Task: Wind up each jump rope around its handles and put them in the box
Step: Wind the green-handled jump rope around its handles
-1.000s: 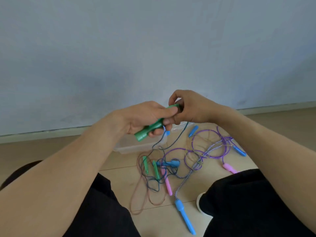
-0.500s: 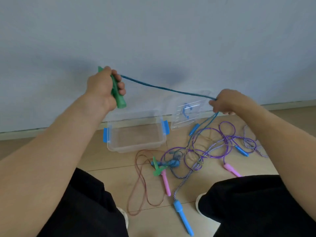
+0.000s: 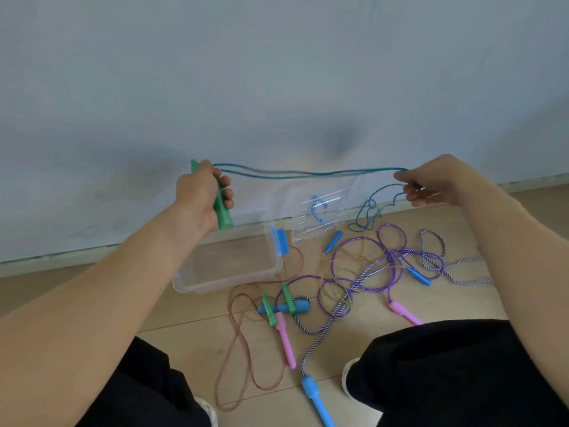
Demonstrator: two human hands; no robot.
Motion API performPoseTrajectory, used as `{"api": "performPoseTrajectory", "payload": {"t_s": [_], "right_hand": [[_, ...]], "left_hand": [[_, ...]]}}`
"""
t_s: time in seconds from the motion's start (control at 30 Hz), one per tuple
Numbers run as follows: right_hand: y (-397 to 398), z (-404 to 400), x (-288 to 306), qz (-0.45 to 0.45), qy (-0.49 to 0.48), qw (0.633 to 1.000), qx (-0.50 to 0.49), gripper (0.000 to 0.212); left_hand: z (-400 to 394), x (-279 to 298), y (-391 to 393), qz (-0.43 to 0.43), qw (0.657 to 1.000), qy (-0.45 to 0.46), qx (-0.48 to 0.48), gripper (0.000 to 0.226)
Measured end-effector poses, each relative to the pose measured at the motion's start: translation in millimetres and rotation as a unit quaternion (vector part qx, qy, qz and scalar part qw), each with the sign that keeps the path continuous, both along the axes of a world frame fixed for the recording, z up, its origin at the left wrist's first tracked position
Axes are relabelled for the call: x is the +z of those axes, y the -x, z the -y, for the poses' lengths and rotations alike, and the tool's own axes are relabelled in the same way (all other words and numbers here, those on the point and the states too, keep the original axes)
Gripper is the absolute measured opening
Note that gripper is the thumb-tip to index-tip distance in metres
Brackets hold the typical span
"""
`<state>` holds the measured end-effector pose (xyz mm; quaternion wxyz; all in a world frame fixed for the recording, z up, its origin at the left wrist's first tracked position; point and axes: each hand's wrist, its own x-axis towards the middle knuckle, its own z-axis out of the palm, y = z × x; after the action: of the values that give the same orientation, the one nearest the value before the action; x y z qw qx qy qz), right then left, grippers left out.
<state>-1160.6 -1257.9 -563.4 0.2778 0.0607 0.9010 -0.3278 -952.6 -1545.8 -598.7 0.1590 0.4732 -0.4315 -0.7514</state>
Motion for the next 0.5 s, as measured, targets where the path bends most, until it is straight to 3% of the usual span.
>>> {"api": "performPoseTrajectory", "payload": {"t_s": [0.13, 0.23, 0.37, 0.5], "right_hand": [[-10.8, 13.1, 7.9, 0.001, -0.052, 0.994, 0.096, 0.042], [-31.2, 33.4, 13.0, 0.004, -0.06, 0.982, 0.179, 0.048], [-73.7, 65.5, 17.8, 0.021, 0.116, 0.94, 0.32, 0.035], [-103.7, 81.2, 15.7, 0.088, 0.195, 0.894, 0.393, 0.045]], "left_hand": [[-16.7, 6.4, -2.3, 0.044, 0.987, -0.022, -0.154, 0.031], [-41.2, 14.9, -8.3, 0.063, 0.947, 0.017, -0.316, 0.025], [-62.8, 24.2, -17.7, 0.037, 0.885, 0.03, -0.464, 0.032], [-61.0, 27.4, -18.7, -0.035, 0.865, -0.029, -0.501, 0.035]]}}
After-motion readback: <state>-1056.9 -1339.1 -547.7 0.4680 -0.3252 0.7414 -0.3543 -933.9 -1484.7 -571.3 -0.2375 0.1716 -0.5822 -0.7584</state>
